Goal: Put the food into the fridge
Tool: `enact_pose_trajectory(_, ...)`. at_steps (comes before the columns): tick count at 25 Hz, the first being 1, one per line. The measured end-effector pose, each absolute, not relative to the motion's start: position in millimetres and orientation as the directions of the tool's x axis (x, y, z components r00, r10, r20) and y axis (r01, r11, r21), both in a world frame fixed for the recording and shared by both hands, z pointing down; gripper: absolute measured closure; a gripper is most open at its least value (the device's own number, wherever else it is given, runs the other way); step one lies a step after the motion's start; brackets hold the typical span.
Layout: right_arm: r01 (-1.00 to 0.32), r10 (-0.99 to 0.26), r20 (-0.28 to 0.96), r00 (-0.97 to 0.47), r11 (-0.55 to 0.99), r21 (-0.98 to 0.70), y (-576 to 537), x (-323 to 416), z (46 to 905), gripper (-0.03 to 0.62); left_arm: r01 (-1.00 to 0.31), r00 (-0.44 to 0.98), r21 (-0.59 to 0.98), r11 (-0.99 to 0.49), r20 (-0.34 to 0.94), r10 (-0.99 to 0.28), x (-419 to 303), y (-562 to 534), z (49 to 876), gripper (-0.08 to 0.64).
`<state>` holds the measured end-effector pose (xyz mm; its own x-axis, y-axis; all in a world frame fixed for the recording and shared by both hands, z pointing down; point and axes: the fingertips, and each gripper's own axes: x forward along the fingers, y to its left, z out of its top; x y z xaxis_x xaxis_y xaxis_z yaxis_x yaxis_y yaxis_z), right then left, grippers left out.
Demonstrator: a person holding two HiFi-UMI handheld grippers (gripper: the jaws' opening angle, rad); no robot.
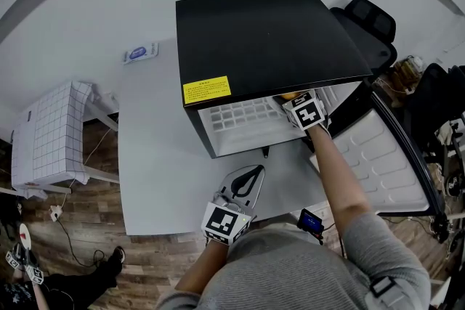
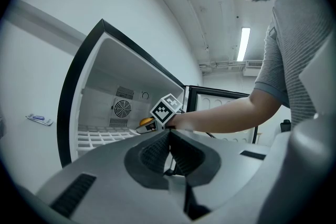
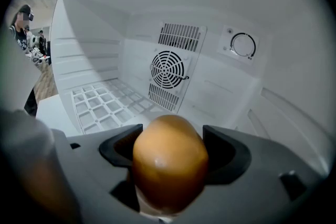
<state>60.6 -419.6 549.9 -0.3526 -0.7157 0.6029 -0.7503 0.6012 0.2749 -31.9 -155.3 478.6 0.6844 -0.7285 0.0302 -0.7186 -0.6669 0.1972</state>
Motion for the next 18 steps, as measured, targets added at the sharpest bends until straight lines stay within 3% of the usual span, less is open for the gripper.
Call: enact_pose_trajectory(18, -0.752, -0.751, 0.518, -0.409, 0.599, 0.274, -414, 50, 514, 0.252, -0.713, 0.69, 0.196, -0.673, 0.027, -0.723, -30, -155, 477, 0.549)
